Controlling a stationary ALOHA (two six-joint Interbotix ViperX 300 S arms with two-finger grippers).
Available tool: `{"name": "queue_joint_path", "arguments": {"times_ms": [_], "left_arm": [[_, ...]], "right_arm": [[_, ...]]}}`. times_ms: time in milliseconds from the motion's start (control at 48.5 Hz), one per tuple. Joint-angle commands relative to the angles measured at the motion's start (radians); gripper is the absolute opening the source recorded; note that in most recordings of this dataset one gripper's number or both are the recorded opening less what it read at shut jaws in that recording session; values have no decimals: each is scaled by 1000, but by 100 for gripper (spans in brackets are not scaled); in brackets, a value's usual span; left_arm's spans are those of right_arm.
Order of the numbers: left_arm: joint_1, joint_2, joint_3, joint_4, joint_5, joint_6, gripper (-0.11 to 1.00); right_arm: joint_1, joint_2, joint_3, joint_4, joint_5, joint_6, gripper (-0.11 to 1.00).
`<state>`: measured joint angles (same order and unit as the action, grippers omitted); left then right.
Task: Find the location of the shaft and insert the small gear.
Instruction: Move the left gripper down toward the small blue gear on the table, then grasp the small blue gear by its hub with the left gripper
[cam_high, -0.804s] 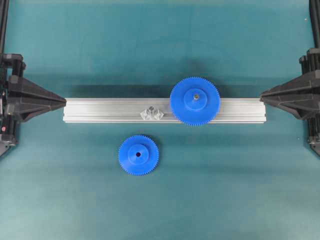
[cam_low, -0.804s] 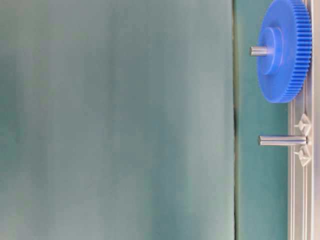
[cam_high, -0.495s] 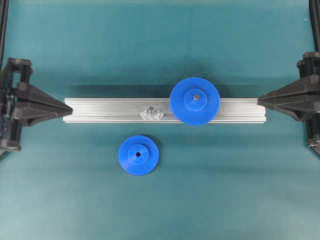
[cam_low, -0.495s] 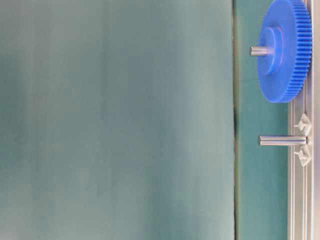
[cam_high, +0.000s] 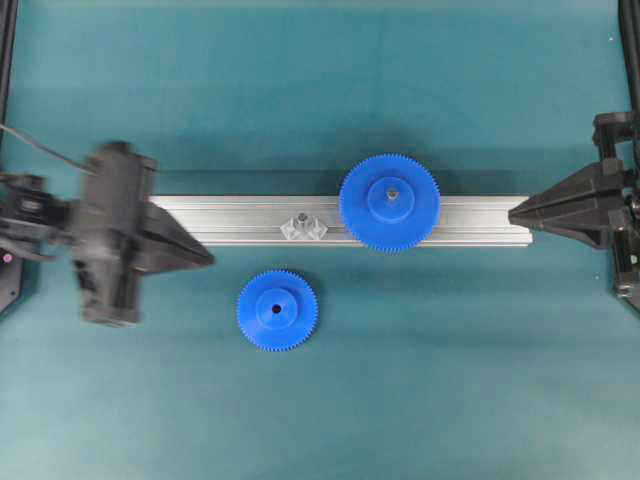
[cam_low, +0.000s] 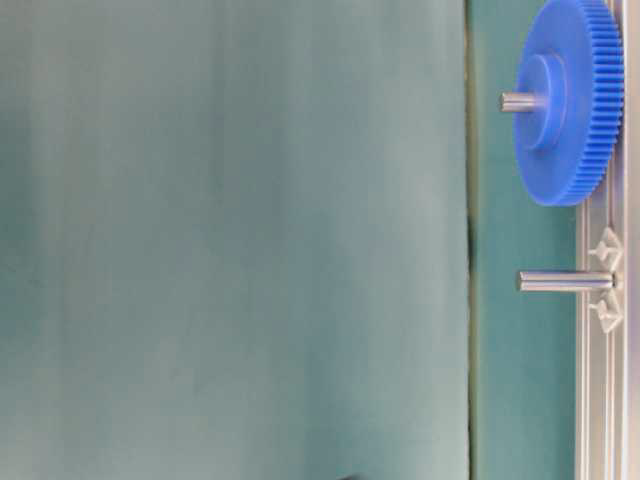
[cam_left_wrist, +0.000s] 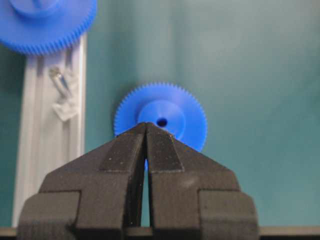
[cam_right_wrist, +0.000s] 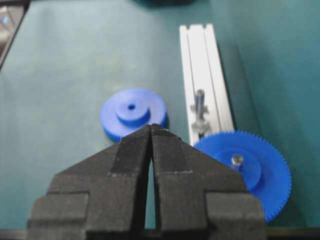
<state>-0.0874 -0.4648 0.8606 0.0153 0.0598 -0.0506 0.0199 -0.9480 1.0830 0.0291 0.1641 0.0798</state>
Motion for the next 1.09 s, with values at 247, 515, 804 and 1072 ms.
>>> {"name": "queue_joint_path", "arguments": {"times_ms": [247, 515, 804, 1072], "left_arm": [[-28, 201, -141, 2, 71, -8, 19], [-31, 330, -199, 2, 74, -21, 90], [-31, 479, -256, 2, 74, -41, 93], [-31, 566, -302, 2, 112, -43, 93]], "right_arm": [[3, 9, -20, 2, 57, 12, 6], [2, 0, 5, 2, 58, 14, 6], [2, -29, 25, 0, 58, 28, 6], [2, -54, 43, 2, 58, 31, 6]]}}
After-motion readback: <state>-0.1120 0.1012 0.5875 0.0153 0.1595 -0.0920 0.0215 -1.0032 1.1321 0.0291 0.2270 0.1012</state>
